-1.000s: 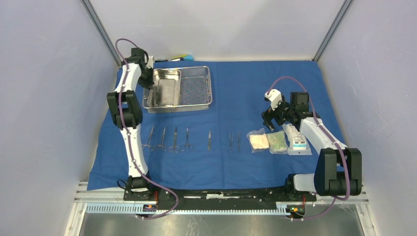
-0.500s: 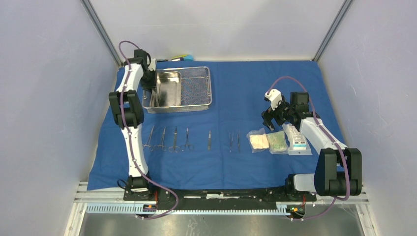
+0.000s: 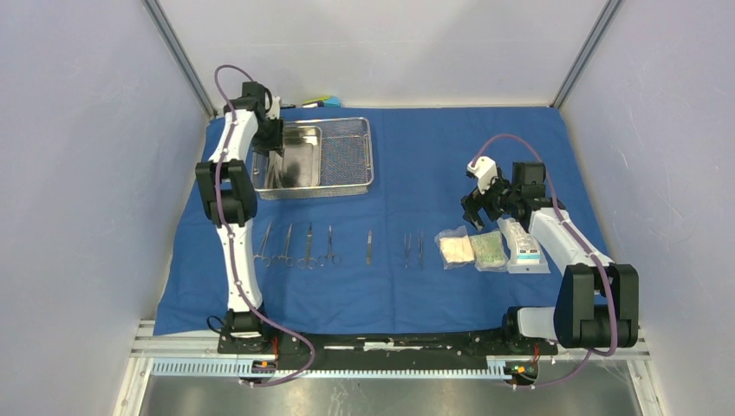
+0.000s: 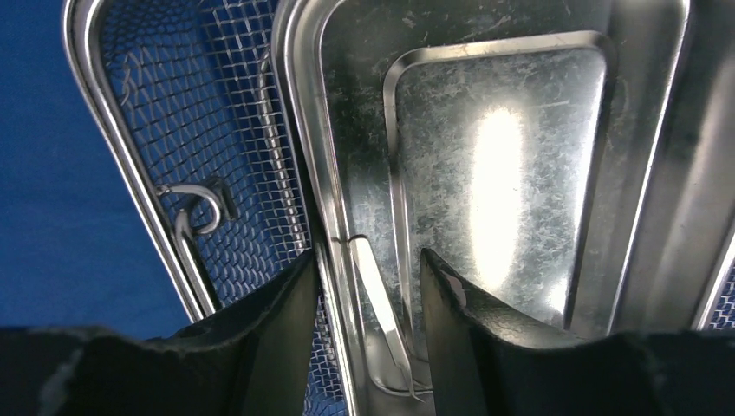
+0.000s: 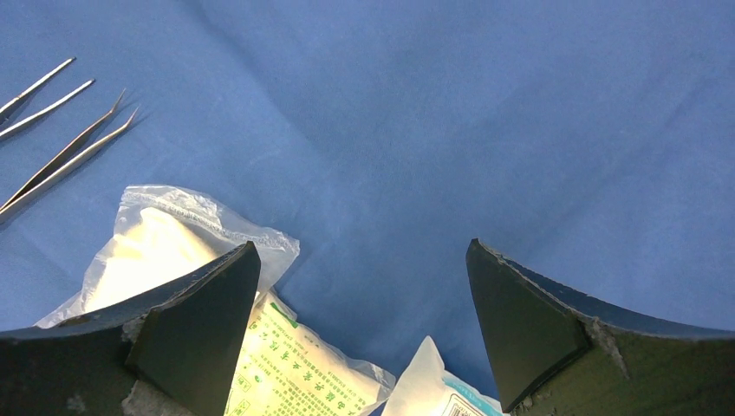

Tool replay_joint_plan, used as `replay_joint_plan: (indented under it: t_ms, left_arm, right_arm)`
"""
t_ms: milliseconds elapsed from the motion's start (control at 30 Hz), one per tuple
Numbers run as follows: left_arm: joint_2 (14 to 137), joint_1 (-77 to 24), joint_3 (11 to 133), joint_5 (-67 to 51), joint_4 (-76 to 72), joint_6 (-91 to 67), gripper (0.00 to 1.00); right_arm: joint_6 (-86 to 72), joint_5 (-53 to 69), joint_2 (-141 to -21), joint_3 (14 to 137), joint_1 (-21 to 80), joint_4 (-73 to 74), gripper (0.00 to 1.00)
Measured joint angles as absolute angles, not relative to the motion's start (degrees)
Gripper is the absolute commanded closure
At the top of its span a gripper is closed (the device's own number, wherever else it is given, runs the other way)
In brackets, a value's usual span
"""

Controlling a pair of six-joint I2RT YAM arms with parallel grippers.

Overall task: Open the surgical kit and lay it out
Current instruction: Place the container inside the container, then reset both arms

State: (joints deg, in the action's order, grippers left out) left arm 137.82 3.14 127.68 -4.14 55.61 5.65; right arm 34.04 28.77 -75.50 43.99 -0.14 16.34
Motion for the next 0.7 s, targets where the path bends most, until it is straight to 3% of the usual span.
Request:
replay_joint_plan:
  t_ms: [300,467,600,700]
  left_arm:
    - [129.56,-2.46,123.81,-1.80,49.28,3.79,0.24]
    - [124.20,-3.31,122.69,0.97,45.56,3.01,0.19]
    - [118.13,-2.57,115.79,3.95,41.89,2.55,0.01]
    - [111.70,-2.15,106.76,6.26,38.06,2.35,0.00]
  right_arm:
    - [33.74,29.80,-74.02,43.99,-0.14,16.38,0.03]
    - [33.63,29.98,-72.66,44.05,-0.14,16.43,0.03]
    - [33.10,29.80,-71.33,45.21,0.34,16.93,0.03]
    - [32.53,29.50,-70.24,46.57,0.78,16.84,0.03]
